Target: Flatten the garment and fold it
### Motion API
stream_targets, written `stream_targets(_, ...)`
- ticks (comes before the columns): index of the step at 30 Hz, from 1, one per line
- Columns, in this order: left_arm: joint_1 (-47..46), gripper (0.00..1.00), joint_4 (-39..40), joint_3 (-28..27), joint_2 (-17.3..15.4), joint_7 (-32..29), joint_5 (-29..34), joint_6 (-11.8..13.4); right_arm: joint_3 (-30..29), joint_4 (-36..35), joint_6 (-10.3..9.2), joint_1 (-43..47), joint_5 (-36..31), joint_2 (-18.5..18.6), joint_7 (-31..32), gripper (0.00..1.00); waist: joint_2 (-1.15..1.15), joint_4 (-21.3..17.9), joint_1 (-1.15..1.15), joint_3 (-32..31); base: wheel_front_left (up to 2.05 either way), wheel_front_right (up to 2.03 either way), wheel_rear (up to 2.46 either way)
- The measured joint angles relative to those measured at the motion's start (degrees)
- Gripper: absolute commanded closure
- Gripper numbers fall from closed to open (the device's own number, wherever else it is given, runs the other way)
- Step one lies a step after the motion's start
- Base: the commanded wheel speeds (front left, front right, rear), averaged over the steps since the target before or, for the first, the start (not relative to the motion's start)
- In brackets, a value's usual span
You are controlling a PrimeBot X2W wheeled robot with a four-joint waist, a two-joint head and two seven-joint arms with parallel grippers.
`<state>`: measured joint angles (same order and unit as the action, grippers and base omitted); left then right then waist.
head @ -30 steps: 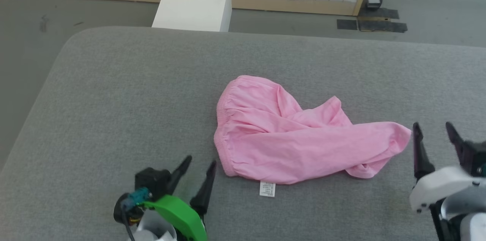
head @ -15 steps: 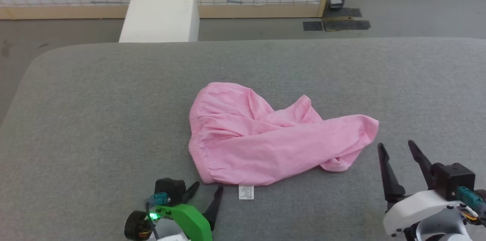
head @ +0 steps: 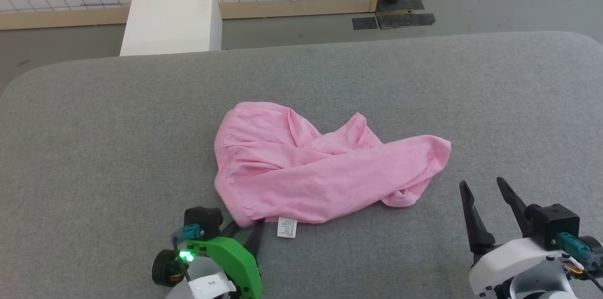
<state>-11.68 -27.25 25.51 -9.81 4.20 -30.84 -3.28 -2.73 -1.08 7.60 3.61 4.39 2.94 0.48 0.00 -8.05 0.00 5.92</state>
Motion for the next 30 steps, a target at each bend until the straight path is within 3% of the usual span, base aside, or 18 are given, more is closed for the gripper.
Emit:
stream_targets(7, 0.02, 1.00, 2.07, 0.42, -0.55, -0.11, -0.40, -0.16, -0.01, 1.33, 0.00, -0.10, -0.05, -0.01, 2.31, 0.00, 0.00, 1.13, 0.00, 0.08, 0.00, 0.00, 0.00)
stream_targets(16, 1.92, 1.00, 9.23, -2.05, -4.15, -1.69, -0.93, 2.36, -0.16, 7.88, -0.01, -4.84, 1.67, 0.02, 9.37, 0.00, 0.00, 4.40, 0.00, 0.42, 0.00, 0.00, 0.00)
stream_targets(26, 2.36, 1.00, 11.59, -0.44, -3.74, -3.13, -1.02, 2.42, 2.36, 9.72, -0.01, -4.76, 3.71, -0.04, 15.06, 0.00, 0.00, 7.61, 0.00, 0.55, 0.00, 0.00, 0.00)
stream_targets(27, 2.37, 1.00, 11.63, -0.38, -3.74, -3.20, -1.02, 2.42, 2.54, 9.72, -0.01, -4.75, 3.70, -0.03, 15.46, 0.09, 0.00, 7.65, 0.00, 0.62, 0.00, 0.00, 0.00)
stream_targets(29, 2.40, 1.00, 11.69, -0.23, -3.71, -3.21, -1.07, 2.42, 2.63, 9.71, -0.01, -4.73, 3.77, -0.04, 16.28, 1.00, 0.00, 7.68, 0.00, 0.65, 0.00, 0.00, 0.00)
stream_targets(30, 2.42, 1.00, 11.72, -0.15, -3.70, -3.21, -1.11, 2.42, 2.59, 9.57, -0.01, -4.66, 3.89, -0.03, 16.67, 1.00, 0.00, 7.69, 0.00, 0.61, 0.00, 0.00, 0.00)
